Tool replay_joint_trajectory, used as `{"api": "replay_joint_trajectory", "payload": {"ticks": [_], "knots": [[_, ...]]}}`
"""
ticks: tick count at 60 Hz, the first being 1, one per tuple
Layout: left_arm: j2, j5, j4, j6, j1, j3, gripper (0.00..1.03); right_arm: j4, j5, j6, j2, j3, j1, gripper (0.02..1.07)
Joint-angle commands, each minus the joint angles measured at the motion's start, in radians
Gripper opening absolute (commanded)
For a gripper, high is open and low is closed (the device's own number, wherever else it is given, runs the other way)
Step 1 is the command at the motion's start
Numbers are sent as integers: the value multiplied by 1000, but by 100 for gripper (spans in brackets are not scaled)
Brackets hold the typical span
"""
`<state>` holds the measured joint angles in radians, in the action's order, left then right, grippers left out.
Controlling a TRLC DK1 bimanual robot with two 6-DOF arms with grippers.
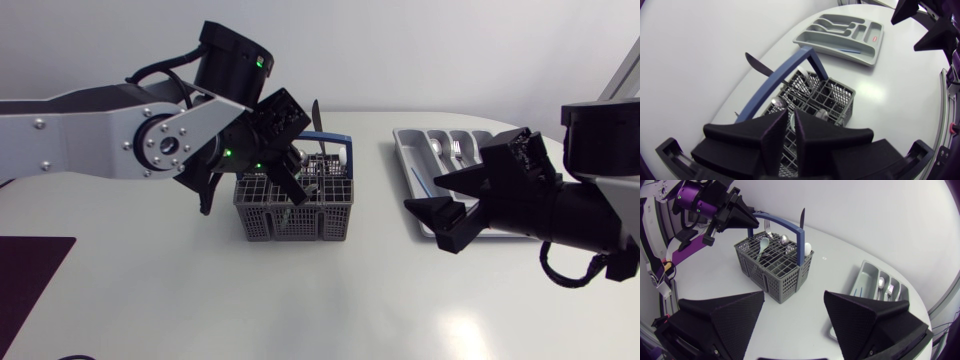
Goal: Unload the cutlery basket into the drawer organizer.
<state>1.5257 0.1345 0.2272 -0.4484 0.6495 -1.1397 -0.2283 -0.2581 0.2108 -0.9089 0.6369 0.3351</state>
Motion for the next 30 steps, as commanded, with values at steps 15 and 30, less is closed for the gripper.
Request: {"api": "replay_joint_trajectory", "payload": {"ticks": [15,30], "knots": [[85,-41,38,8,-56,-65,53,3,8,12,13,-39,8,88],[108,-72,47,13,-85,-83,55,4,10,16,21,-49,8,89]]}}
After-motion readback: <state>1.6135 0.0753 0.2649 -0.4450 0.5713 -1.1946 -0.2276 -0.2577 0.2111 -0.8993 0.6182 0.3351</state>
